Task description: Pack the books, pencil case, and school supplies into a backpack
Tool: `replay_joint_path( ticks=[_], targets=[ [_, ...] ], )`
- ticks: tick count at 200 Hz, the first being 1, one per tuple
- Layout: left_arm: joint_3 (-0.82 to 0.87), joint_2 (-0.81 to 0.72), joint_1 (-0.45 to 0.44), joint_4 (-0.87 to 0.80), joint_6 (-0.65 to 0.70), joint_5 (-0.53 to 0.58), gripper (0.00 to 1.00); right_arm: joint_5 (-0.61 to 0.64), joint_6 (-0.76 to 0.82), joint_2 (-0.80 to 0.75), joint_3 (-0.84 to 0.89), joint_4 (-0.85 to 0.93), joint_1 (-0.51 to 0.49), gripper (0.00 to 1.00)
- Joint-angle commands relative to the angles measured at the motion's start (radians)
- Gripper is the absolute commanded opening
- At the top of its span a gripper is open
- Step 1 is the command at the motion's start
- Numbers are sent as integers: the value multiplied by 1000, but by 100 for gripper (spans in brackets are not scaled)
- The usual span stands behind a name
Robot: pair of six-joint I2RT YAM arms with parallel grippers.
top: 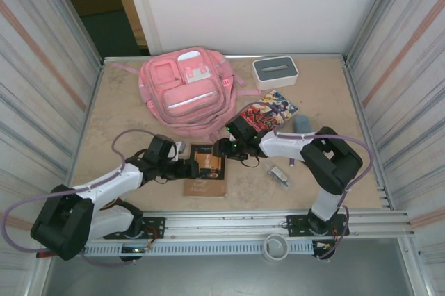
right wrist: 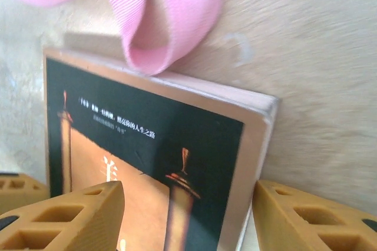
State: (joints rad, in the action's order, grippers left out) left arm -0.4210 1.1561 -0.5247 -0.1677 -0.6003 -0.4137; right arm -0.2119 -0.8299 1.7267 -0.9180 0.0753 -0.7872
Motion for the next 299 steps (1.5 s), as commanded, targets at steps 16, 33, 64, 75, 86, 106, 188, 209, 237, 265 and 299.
replay_joint_path(
  ticks=[16, 33, 64, 75, 86, 106, 188, 209, 237, 265, 299],
  targets=[
    [-24, -16, -18, 28, -43, 69, 69, 53, 62, -117, 62, 123, -2, 62],
    [-23, -27, -18, -3, -35, 130, 71, 71, 59, -137, 86, 137, -23, 66],
    [-29, 32, -26, 39, -18, 81, 70, 49, 35, -110, 92, 70, -85, 65],
    [-27, 53, -32, 54, -14, 73, 68, 55, 29, -86, 78, 62, -102, 62],
    [-26, 70, -37, 72, -16, 51, 65, 52, 11, -69, 76, 40, -109, 58],
    [-8, 83, -56, 120, -20, 28, 60, 39, -2, -63, 85, -26, -122, 46],
    [18, -33, -27, 136, -35, 4, 63, -6, 118, -228, 110, 7, -80, 0],
    [34, -117, 37, 152, -30, -58, 70, -113, 217, -340, 125, 41, -45, 0],
    [58, -219, 133, 254, -66, -219, 83, -226, 244, -510, 136, 36, 24, 0],
    [50, -272, 192, 380, -118, -334, 93, -308, 227, -605, 111, -13, 94, 0],
    [-9, -238, 198, 479, -153, -397, 99, -399, 182, -621, 71, -108, 134, 0]
  ],
)
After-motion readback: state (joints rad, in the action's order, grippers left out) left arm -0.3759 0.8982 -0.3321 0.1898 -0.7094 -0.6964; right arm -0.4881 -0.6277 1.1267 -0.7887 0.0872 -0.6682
